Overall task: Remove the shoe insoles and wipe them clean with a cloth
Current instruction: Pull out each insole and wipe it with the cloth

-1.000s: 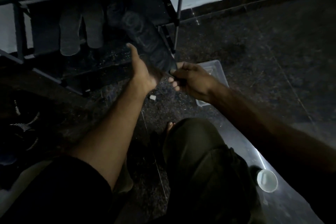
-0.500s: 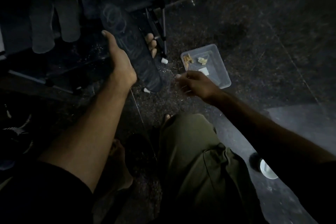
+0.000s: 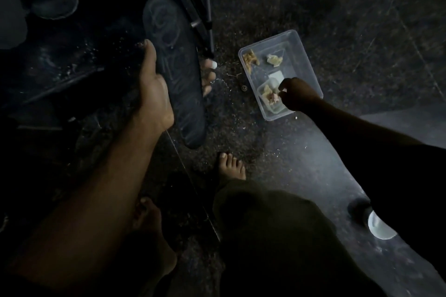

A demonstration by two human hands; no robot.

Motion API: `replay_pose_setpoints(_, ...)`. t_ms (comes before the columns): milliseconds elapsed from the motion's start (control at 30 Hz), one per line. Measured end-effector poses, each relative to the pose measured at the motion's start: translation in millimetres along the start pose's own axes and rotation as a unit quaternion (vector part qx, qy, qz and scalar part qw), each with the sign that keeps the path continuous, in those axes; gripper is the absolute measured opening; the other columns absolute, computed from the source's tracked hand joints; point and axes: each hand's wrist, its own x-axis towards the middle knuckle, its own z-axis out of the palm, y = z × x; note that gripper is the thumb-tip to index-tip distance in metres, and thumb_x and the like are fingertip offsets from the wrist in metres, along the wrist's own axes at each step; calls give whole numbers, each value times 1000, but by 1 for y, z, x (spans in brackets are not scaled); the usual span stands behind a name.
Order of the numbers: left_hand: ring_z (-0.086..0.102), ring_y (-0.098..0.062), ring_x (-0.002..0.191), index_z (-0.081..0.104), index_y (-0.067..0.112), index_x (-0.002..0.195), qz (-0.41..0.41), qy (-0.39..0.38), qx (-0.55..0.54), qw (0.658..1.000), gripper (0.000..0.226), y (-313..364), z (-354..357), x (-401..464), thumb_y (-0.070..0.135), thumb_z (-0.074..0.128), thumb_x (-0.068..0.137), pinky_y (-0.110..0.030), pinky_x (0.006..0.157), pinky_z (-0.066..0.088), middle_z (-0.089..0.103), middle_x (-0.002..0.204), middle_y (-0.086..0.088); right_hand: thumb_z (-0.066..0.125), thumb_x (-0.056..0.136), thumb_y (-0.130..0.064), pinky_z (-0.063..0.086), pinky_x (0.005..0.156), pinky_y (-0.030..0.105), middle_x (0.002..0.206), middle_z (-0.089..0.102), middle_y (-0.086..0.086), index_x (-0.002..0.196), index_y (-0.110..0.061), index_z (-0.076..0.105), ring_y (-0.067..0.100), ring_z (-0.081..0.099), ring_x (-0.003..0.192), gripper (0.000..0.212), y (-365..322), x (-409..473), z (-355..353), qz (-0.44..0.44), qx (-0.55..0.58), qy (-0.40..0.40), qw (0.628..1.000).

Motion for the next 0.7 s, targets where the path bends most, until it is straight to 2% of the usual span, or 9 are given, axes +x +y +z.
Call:
replay_pose_setpoints(100, 59, -31, 99, 69, 11, 108, -11, 2, 11, 1000, 87, -1, -10, 17, 73, 10, 91, -39, 88, 46, 63, 109, -16, 50, 94, -13, 42, 92, 35, 123, 55, 18, 122, -8, 60, 34, 54, 114, 30, -3, 25, 13, -7, -22, -50, 998)
replay_pose_setpoints(200, 58, -31, 101, 66, 10, 112, -17, -10, 22, 1000, 85, -4, -20, 30, 72, 12, 92, -40, 87, 45, 61, 113, -16, 54, 88, -17, 44, 91, 31, 128, 55, 15, 125, -17, 58, 30, 54, 114, 37, 2, 51, 33, 12, -15, -106, 994)
replay_pose_setpoints(333, 59, -30, 99, 67, 10, 114, -30, -11, 35, 999, 83, -10, -31, 41, 71, 14, 92, -40, 86, 46, 60, 115, -17, 53, 91, -16, 38, 107, 43, 143, 41, 12, 144, -25, 41, 33, 41, 130, 55, 1, 65, 53, -5, -108, -134, 985)
replay_pose_setpoints(433, 59, -29, 97, 71, 10, 109, -29, -8, 50, 998, 86, -13, -34, 45, 70, 12, 92, -40, 86, 45, 60, 112, -17, 52, 92, -14, 26, 110, 49, 149, 35, 11, 145, -24, 38, 33, 31, 137, 56, 0, 76, 66, -15, -159, -139, 977)
replay_pose_setpoints(567, 60, -29, 98, 72, 11, 108, -39, -4, 48, 998, 87, -13, -35, 46, 71, 11, 92, -40, 89, 45, 60, 113, -16, 54, 90, -13, 25, 110, 47, 141, 44, 12, 136, -16, 48, 32, 38, 131, 46, -5, 79, 67, -10, -171, -123, 977)
replay_pose_setpoints(700, 59, -29, 101, 72, 12, 108, -39, -2, 39, 998, 86, -11, -30, 43, 72, 13, 91, -41, 91, 43, 60, 115, -16, 51, 90, -8, 38, 104, 40, 134, 53, 10, 130, -14, 56, 28, 48, 125, 41, -7, 68, 53, -23, -99, -21, 995)
